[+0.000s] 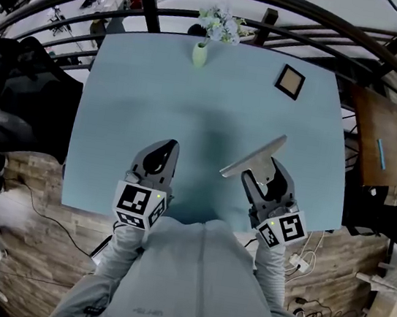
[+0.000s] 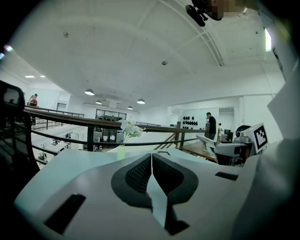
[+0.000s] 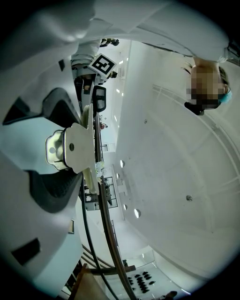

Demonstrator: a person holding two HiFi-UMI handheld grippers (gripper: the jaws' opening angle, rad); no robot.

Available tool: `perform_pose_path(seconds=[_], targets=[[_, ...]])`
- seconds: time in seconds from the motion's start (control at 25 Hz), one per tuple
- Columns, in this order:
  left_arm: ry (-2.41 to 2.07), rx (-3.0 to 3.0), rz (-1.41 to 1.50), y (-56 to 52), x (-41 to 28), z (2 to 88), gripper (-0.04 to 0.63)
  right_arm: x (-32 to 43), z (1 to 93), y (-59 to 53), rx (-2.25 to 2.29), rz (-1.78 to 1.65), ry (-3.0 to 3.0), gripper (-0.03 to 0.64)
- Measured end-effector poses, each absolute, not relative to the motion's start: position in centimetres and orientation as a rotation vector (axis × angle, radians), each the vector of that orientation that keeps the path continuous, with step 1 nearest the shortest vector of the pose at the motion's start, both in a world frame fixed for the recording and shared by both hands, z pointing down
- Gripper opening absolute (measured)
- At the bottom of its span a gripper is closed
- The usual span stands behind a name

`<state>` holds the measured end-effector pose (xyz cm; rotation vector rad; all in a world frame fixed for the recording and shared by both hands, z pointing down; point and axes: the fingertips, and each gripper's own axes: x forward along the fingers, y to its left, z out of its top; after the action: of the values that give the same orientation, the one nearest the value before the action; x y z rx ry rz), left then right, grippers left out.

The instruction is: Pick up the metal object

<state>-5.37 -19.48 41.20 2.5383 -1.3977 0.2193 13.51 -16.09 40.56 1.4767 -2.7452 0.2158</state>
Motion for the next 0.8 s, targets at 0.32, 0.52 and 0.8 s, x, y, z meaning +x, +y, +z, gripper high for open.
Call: perform_pose_path(seconds=[0.32, 0.52, 0.8], targets=[[-1.406, 2.528, 0.218, -19.7, -5.3, 41.4, 0.029, 13.3, 40.3, -16.5, 1.47, 0.205, -2.751, 0.296], [-1.41, 2.523, 0.22, -19.9, -5.3, 41.6, 0.029, 13.4, 40.3, -16.8, 1.475, 0.204, -2.75, 0.296], [-1.409, 2.52, 0.221, -20.1, -5.2, 41.8, 0.029, 13.6, 40.5, -17.2, 1.473, 0.21, -2.752, 0.296]])
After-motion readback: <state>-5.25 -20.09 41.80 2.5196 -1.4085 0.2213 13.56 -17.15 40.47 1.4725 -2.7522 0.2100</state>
